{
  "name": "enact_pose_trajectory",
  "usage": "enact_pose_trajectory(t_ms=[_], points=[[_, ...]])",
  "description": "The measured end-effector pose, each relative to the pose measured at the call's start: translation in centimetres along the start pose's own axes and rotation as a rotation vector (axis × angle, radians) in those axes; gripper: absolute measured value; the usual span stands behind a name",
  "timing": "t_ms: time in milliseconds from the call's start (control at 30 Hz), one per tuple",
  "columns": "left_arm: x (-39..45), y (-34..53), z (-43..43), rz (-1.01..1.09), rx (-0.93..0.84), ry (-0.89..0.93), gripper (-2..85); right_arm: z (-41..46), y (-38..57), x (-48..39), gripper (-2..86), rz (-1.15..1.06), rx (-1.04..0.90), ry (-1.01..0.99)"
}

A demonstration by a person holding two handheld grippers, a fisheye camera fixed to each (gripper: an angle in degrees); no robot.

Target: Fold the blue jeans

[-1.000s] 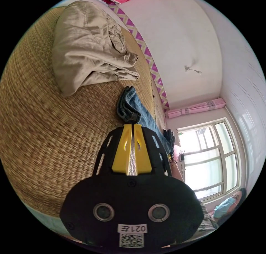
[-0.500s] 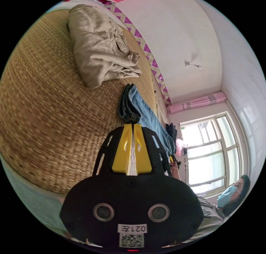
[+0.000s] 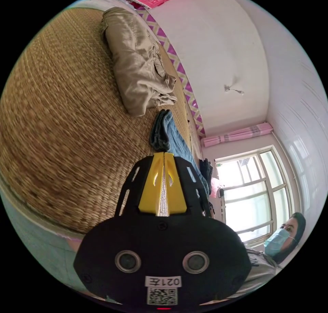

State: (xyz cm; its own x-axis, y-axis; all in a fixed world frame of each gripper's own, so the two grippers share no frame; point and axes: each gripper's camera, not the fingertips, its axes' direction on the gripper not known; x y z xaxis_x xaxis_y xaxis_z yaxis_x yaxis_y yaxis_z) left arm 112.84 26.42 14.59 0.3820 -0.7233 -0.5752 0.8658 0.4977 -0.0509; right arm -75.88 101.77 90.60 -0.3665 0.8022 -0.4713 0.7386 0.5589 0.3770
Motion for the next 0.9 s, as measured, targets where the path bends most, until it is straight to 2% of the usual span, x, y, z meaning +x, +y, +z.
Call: enact_pose_trajectory(t_ms=[100, 167, 200, 267, 300, 367, 433, 633, 800, 900], points=[[0.7, 0.2, -2.6, -0.011, 0.090, 0.043, -0.8, -2.8, 1.3, -2.0, 6.8, -0.020, 0.092, -0.019], [3.2, 0.5, -5.1, 0.067, 0.150, 0.014, -0.7, -4.0, 2.6, -8.1, 5.1, -0.228, 0.182, 0.042], [6.2, 0.3, -5.9, 0.178, 0.150, -0.042, -0.5, -3.8, 2.7, -10.0, 4.8, -0.315, 0.182, 0.036], [11.8, -0.3, -5.3, 0.369, 0.109, -0.128, 0.2, 0.5, 2.1, -18.5, 4.8, -0.660, 0.036, 0.115], [15.6, -0.9, -3.7, 0.502, 0.056, -0.167, 1.1, 2.1, 2.0, -20.5, 5.0, -0.741, -0.007, 0.163], [20.8, -2.1, -0.3, 0.667, -0.018, -0.241, 3.0, 10.2, 1.2, -27.0, 7.2, -1.018, -0.186, 0.440], [25.9, -3.9, 5.3, 0.851, -0.094, -0.308, 5.7, 16.0, -0.5, -29.6, 8.7, -1.154, -0.324, 0.550], [30.1, -10.5, 20.1, 0.991, -0.444, -0.339, 8.4, 27.6, -9.5, -33.0, 11.0, -1.283, -0.532, 0.684], [32.2, -12.2, 27.0, 1.122, -0.602, -0.424, 10.8, 32.7, -13.3, -34.2, 8.9, -1.331, -0.742, 0.734], [32.3, -12.7, 28.3, 1.160, -0.674, -0.440, 10.7, 33.5, -14.5, -34.8, 4.1, -1.313, -0.854, 0.666]])
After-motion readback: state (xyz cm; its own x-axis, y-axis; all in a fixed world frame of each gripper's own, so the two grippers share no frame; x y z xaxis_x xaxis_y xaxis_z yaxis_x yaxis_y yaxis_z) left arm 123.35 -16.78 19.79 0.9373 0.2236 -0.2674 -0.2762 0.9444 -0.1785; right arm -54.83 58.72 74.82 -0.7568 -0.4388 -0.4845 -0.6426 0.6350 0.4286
